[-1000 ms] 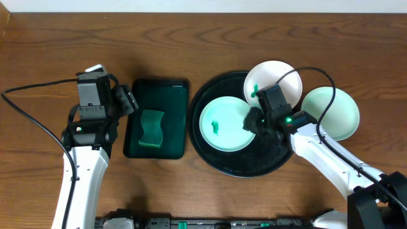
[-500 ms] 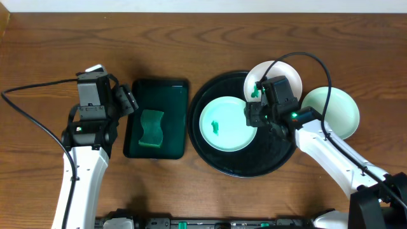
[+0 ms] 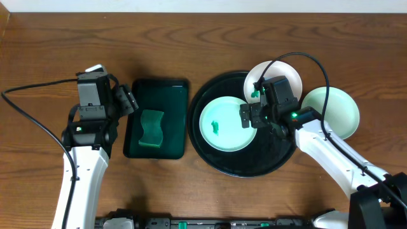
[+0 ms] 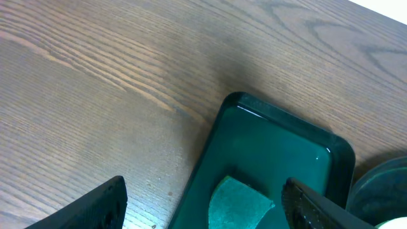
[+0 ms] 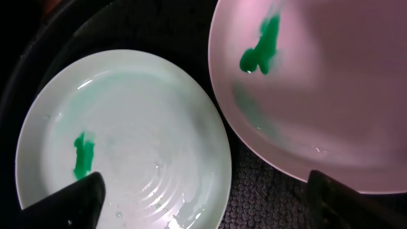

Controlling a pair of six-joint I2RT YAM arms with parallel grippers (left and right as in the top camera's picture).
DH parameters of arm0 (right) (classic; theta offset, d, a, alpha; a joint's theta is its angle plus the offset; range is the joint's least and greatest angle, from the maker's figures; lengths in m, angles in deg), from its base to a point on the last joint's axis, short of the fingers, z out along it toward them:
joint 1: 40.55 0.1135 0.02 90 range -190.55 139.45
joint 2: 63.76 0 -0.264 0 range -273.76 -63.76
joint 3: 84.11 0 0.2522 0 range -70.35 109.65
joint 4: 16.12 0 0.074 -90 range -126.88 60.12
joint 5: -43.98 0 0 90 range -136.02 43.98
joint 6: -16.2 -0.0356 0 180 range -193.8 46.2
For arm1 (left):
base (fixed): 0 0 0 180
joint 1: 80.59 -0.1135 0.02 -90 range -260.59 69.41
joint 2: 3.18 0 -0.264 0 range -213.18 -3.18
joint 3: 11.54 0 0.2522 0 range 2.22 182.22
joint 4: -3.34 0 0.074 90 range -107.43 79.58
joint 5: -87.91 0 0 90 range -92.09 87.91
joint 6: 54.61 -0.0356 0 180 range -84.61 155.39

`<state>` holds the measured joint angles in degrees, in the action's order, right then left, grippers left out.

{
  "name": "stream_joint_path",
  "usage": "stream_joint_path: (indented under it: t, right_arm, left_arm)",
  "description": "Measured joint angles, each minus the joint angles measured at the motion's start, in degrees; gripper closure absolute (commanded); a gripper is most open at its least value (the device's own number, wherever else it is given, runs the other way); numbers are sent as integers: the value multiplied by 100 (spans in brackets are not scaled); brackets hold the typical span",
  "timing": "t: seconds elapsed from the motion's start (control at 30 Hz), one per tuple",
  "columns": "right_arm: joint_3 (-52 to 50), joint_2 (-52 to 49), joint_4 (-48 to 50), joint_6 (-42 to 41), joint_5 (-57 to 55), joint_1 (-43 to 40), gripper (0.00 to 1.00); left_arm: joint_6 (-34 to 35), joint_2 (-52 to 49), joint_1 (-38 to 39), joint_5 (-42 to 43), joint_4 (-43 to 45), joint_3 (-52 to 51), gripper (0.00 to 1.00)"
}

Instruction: Clean dirty plates on tray and stack at the side

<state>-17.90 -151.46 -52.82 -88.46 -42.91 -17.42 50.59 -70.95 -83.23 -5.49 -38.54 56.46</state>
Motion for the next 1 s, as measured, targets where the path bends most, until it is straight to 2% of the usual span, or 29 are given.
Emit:
stream_joint_path:
  t: [0.1,0.17,0.27,1.0]
  right_arm:
    - [0,0,-17,39,0,0,40]
    - [0,0,-48,55,-4,0,50]
    - [0,0,-122,52,-11,0,59]
    - [0,-136,-374,170,-13,0,62]
  left_arm:
    - [0,0,0,0,0,0,22]
    - [0,0,0,0,0,0,22]
    - [0,0,0,0,0,0,22]
    - [0,0,0,0,0,0,22]
